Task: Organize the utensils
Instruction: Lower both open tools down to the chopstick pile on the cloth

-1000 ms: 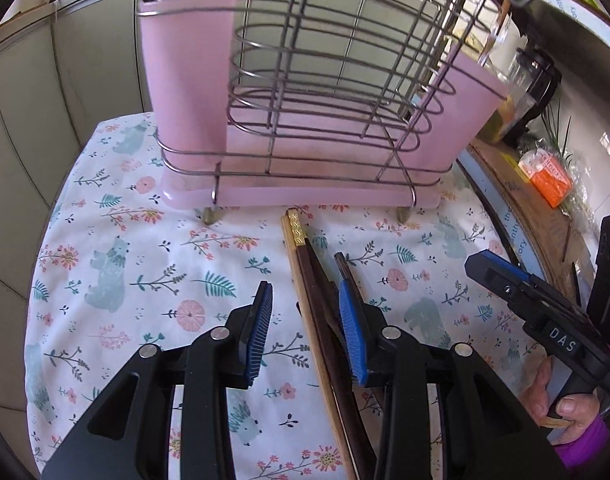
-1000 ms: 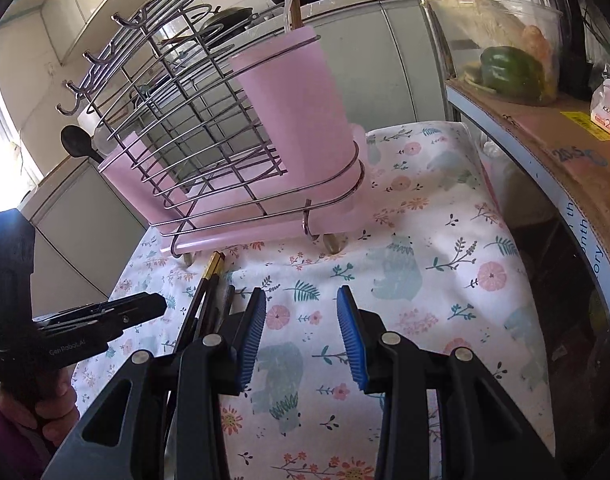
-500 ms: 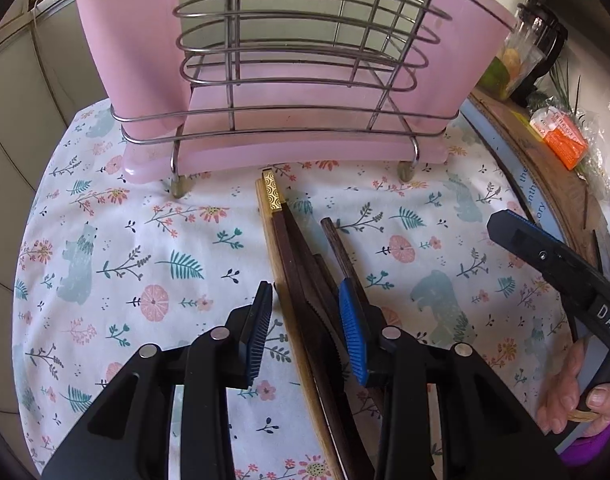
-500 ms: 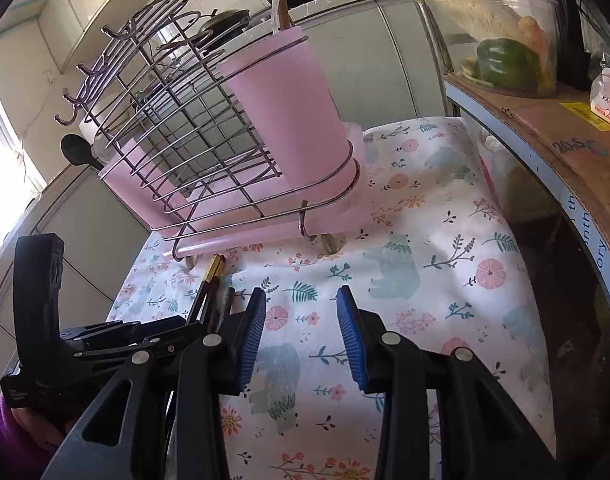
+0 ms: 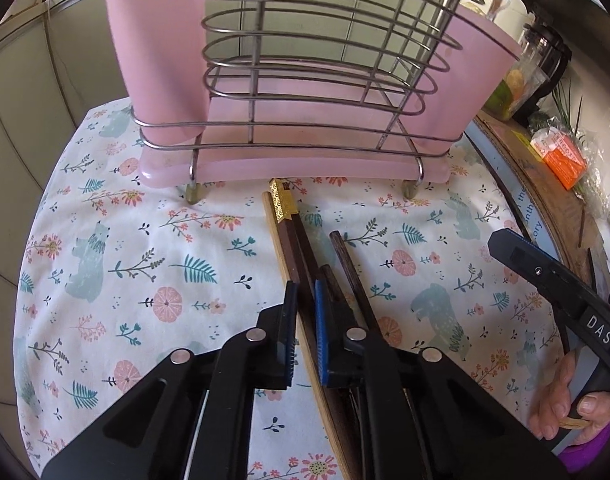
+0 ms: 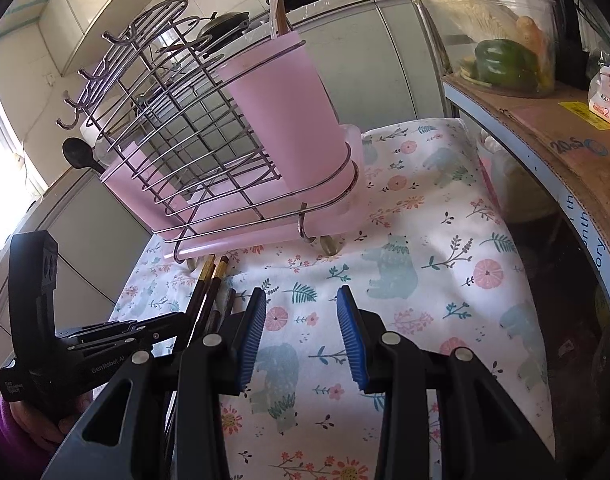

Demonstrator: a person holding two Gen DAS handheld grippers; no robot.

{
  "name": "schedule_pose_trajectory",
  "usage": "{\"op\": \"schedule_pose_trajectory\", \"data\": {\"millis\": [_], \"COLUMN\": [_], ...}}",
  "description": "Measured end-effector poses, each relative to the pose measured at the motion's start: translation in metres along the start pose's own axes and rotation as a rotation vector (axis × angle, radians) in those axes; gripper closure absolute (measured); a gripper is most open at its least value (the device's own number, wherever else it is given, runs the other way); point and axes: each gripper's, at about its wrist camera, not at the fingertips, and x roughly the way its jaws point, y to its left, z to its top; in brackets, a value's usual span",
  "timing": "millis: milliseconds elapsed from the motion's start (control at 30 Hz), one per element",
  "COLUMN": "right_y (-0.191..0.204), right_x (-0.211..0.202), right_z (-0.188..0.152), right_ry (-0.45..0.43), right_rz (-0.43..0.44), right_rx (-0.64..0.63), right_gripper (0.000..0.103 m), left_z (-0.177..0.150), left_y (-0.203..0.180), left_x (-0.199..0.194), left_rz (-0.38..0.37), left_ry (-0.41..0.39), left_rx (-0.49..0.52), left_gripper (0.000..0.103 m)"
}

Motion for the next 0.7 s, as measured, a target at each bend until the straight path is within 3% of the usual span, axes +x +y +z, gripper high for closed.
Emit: {"op": "schedule_pose_trajectory", "data": {"millis": [167, 700], "right_y": [0.0, 0.002], "right_x": [-0.002, -0.004], "right_z": [0.0, -0.002], "right_ry": [-0.004, 0.003], "right_rz": [0.002, 0.007], "right_rx": [-0.001, -0.014], "right_gripper": [0.067, 0.067], "left_z": [0.0, -0.004], "left_y": [0.013, 0.028], "left_x": [-0.007, -0.006], "left_rz": [-0.032, -0.007], "left_ry": [0.008, 0.019], "left_rx": [-0.066, -0.096], "left_gripper": [0.097, 0.102]}}
